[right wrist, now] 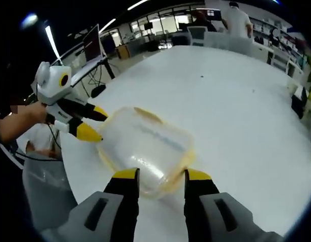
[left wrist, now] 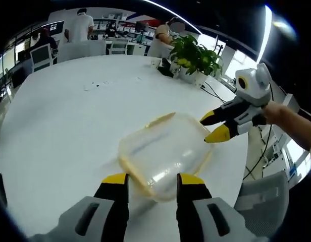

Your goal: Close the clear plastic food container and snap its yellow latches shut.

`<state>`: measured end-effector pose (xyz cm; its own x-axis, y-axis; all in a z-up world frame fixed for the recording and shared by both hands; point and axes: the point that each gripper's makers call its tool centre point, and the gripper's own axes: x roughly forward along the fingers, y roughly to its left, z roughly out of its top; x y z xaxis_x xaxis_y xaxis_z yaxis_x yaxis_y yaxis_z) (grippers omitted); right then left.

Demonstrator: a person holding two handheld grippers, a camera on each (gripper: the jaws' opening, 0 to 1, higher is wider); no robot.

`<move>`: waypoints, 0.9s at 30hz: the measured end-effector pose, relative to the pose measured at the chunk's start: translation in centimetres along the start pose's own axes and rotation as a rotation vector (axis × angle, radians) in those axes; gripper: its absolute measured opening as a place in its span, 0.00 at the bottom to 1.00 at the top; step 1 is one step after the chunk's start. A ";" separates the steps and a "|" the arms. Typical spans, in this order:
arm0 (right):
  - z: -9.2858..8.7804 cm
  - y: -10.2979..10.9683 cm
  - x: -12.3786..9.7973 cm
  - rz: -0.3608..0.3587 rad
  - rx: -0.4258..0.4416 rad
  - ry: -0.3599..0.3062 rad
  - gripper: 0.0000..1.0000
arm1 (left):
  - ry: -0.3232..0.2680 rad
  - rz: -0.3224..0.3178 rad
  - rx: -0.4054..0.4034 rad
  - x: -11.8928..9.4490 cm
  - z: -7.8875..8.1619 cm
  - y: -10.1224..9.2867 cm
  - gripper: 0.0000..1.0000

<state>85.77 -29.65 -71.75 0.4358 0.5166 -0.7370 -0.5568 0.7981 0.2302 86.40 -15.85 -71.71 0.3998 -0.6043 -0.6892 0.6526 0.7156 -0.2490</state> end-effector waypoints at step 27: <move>0.3 -0.6 0.3 -0.036 0.118 -0.013 0.24 | 0.012 -0.007 -0.024 0.2 0.7 0.7 0.27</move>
<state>86.46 -29.91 -71.96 0.4637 0.4901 -0.7381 -0.4535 0.8470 0.2774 87.39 -15.74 -71.58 0.3877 -0.6049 -0.6956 0.6396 0.7199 -0.2696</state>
